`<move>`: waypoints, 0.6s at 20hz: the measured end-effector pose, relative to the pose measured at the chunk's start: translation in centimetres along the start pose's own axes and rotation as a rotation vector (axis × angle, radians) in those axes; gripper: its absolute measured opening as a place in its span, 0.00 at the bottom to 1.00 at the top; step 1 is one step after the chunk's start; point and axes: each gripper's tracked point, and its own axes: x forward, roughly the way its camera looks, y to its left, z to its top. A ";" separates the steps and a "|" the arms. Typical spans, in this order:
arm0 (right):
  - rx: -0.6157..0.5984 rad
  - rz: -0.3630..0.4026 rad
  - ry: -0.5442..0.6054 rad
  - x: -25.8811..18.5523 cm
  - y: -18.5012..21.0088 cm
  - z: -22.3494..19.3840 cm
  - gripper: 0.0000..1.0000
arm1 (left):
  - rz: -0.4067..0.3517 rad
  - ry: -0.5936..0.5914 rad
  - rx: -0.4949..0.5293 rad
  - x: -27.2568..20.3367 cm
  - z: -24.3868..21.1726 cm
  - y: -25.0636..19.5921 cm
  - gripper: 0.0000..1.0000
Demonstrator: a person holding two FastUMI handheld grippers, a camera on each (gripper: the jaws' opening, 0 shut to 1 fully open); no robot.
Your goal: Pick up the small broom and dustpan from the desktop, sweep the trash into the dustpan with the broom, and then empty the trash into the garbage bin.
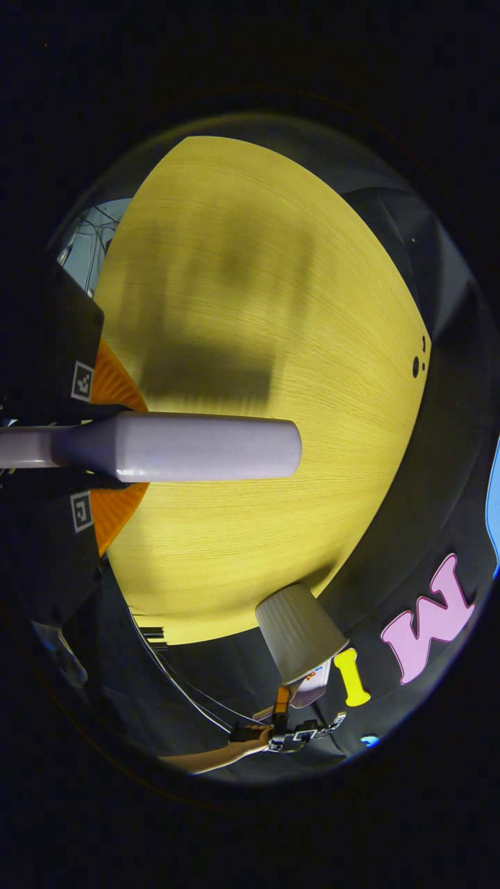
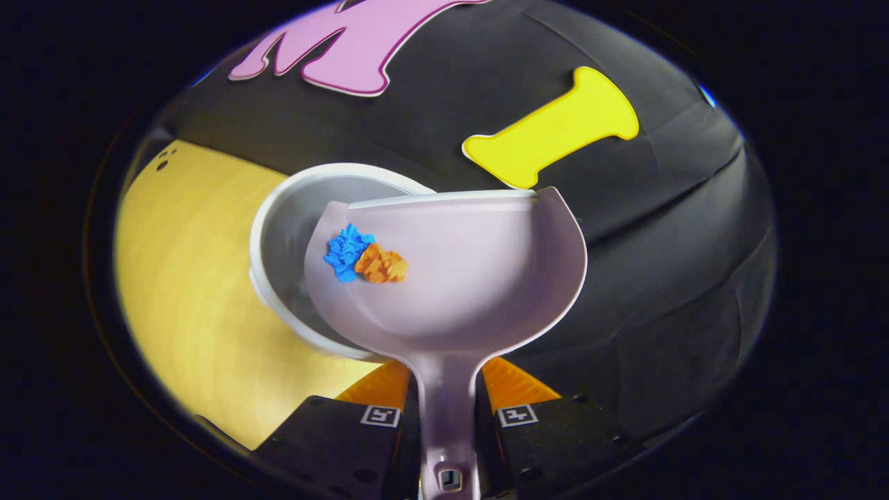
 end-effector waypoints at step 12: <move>-0.411 -0.289 -0.112 0.3 -1.4 1.7 0.36 | 0.025 0.041 0.057 0.0 1.7 -1.0 0.32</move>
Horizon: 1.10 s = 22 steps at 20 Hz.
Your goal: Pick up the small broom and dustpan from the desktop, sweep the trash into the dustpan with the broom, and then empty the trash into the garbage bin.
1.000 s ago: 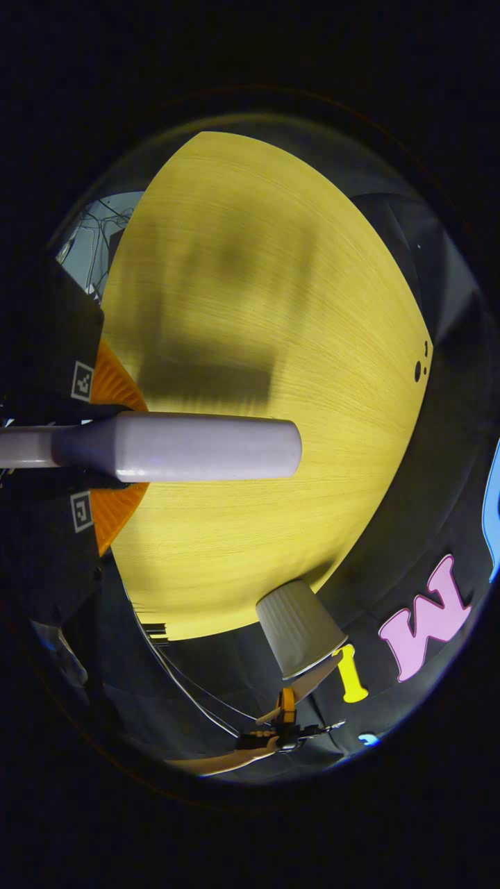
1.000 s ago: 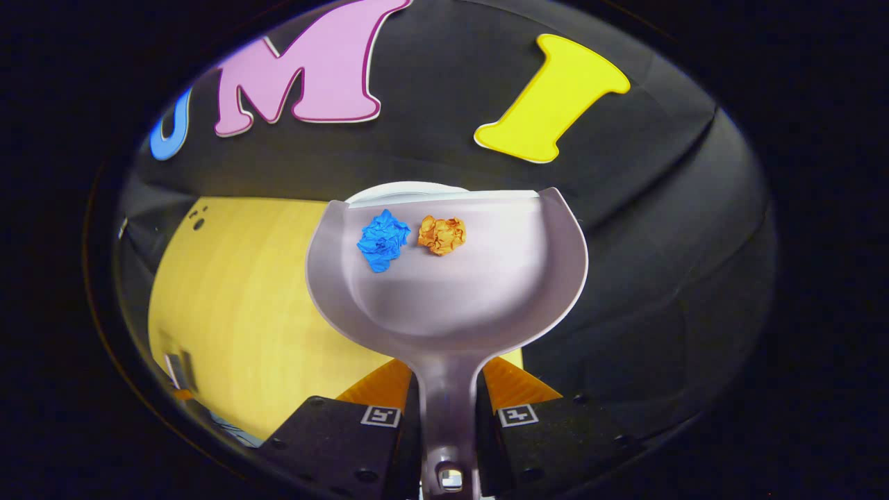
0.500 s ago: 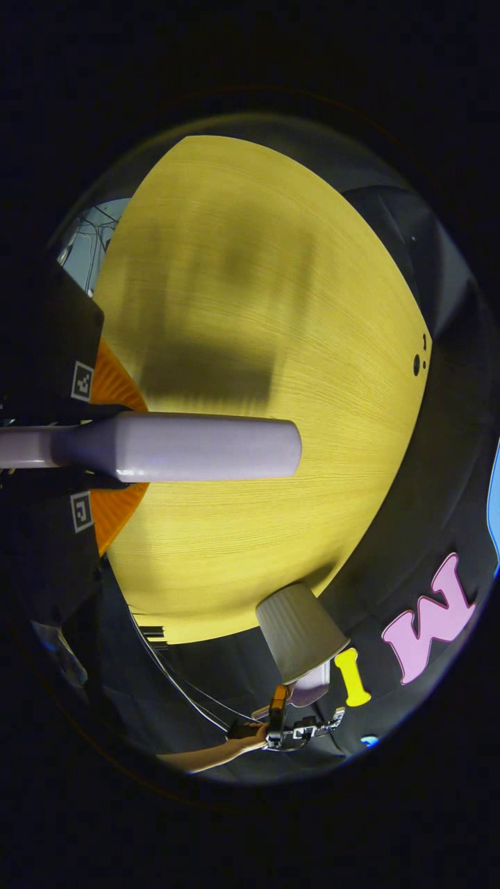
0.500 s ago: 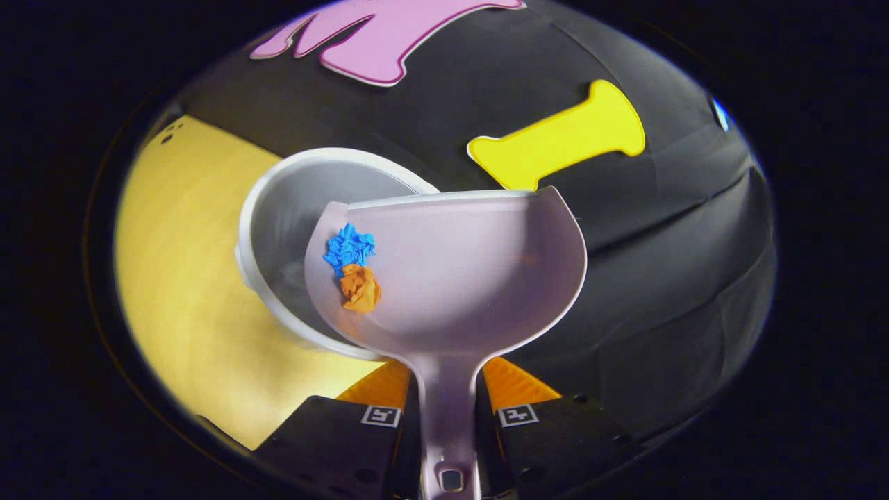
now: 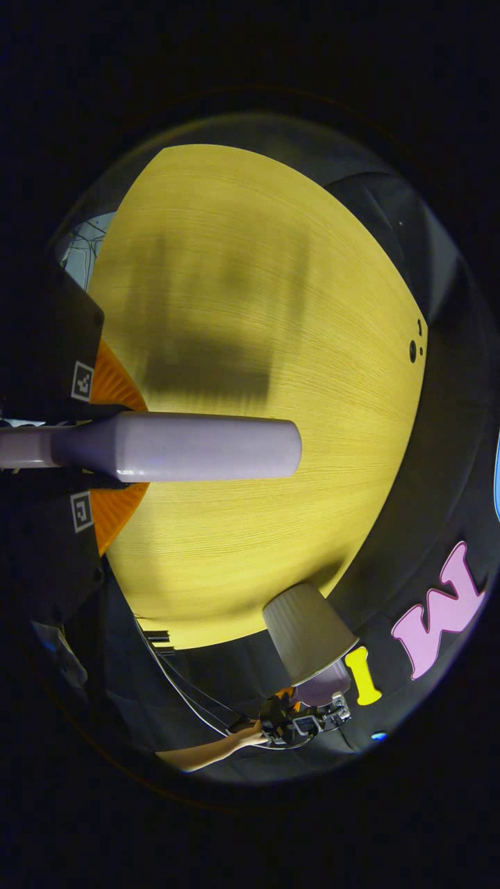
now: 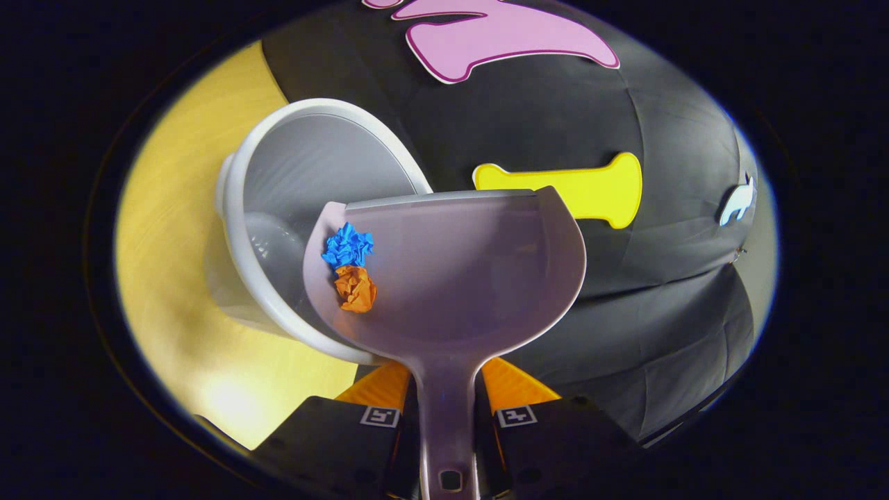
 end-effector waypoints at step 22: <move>-0.339 0.020 -0.099 -1.7 -2.3 -0.6 0.36 | 0.065 -0.006 -0.032 0.4 -0.5 0.4 0.33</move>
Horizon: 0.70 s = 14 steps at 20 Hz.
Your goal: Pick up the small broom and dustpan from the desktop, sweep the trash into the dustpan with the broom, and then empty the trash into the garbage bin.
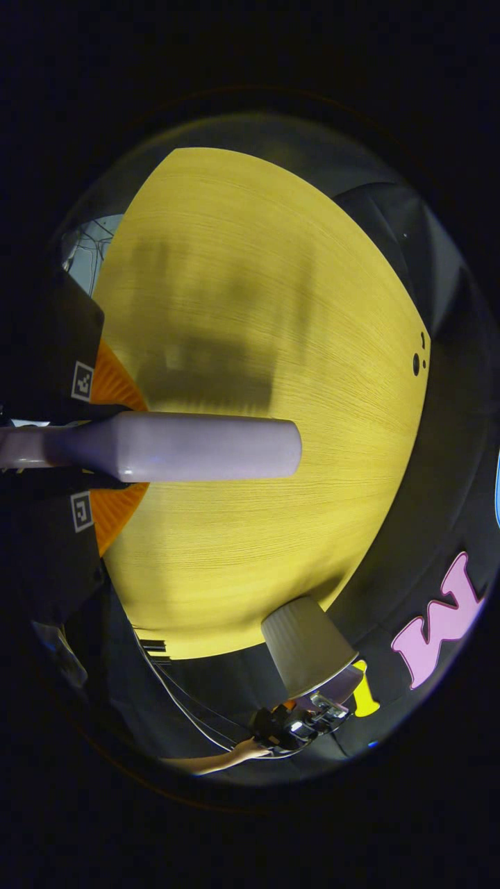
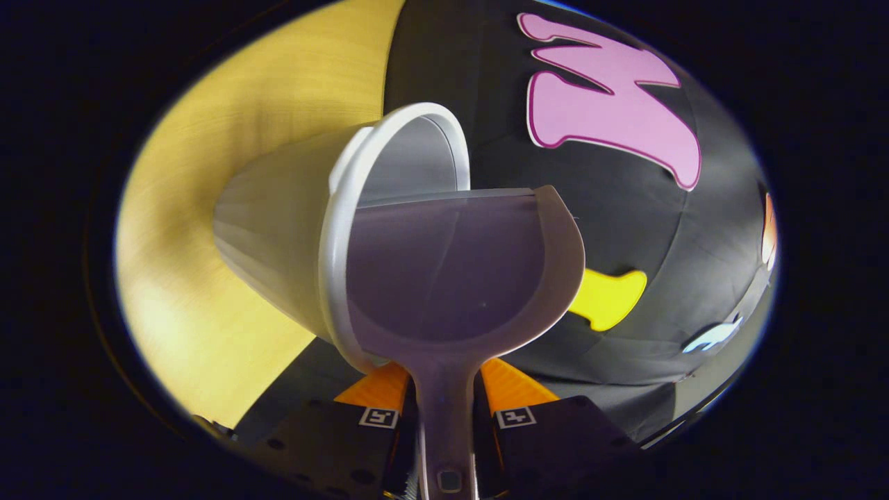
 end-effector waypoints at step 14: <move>0.885 0.311 -0.028 -1.0 -1.5 1.6 0.39 | 0.061 -0.152 -0.053 -2.8 3.6 1.2 0.33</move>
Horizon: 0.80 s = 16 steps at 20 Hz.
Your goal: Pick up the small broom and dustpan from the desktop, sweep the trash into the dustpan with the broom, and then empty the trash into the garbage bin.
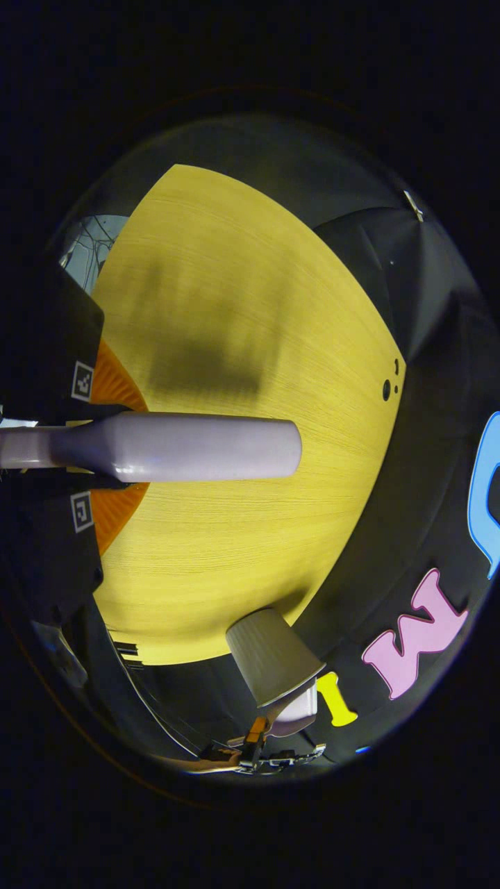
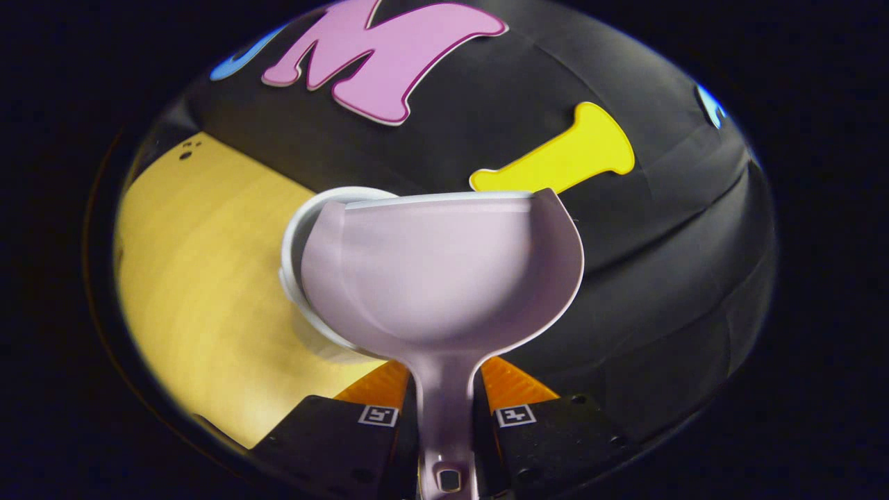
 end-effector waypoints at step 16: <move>0.236 0.433 -0.094 -8.6 15.0 4.7 0.36 | -0.047 -0.022 0.092 0.0 -1.3 -1.1 0.32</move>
